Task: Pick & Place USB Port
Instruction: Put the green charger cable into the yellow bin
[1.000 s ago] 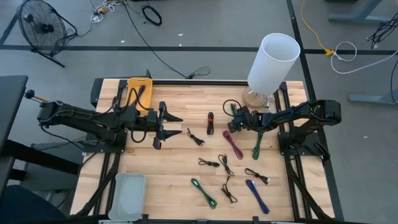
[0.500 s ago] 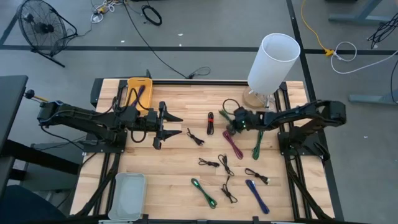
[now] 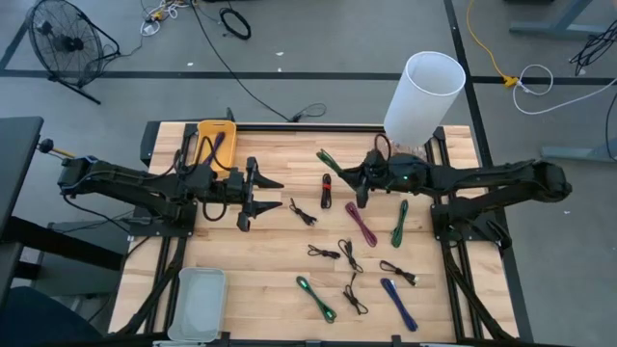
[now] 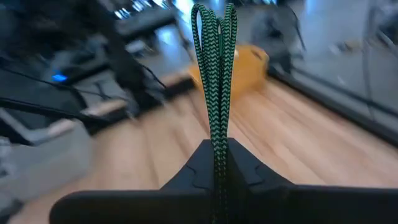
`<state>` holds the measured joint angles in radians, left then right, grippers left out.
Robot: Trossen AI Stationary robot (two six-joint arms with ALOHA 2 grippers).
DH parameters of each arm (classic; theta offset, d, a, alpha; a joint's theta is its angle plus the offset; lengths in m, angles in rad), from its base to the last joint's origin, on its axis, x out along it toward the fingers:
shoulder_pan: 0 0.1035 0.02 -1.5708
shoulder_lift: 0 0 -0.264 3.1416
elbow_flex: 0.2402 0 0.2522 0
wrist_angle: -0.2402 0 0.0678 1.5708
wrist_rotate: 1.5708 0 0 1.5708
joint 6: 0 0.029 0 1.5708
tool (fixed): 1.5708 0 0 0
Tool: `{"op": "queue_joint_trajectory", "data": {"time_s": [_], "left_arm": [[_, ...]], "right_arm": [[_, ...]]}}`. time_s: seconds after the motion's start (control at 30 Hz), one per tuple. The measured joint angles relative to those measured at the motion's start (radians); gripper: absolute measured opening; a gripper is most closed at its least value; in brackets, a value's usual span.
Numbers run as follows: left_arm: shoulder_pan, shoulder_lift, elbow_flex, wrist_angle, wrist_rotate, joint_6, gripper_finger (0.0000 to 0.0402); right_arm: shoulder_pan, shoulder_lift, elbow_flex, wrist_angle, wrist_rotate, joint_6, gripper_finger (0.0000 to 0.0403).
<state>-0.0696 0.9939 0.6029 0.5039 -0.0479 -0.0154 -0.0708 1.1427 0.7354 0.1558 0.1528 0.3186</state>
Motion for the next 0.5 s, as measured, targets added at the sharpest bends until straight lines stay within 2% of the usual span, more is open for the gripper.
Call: {"op": "queue_joint_trajectory", "data": {"time_s": [0.07,0.27,0.5], "left_arm": [[0.0,0.0,0.0,0.002,0.0,0.0,0.022],[0.0,0.0,0.0,0.002,0.0,0.0,0.022],[0.0,0.0,0.0,0.002,0.0,0.0,0.022]], "right_arm": [[0.041,0.002,0.021,0.04,0.0,-0.036,0.0012],[0.169,0.041,0.034,0.314,-0.008,-0.181,0.0012],[0.273,0.183,0.034,0.601,-0.015,-0.329,0.0012]]}}
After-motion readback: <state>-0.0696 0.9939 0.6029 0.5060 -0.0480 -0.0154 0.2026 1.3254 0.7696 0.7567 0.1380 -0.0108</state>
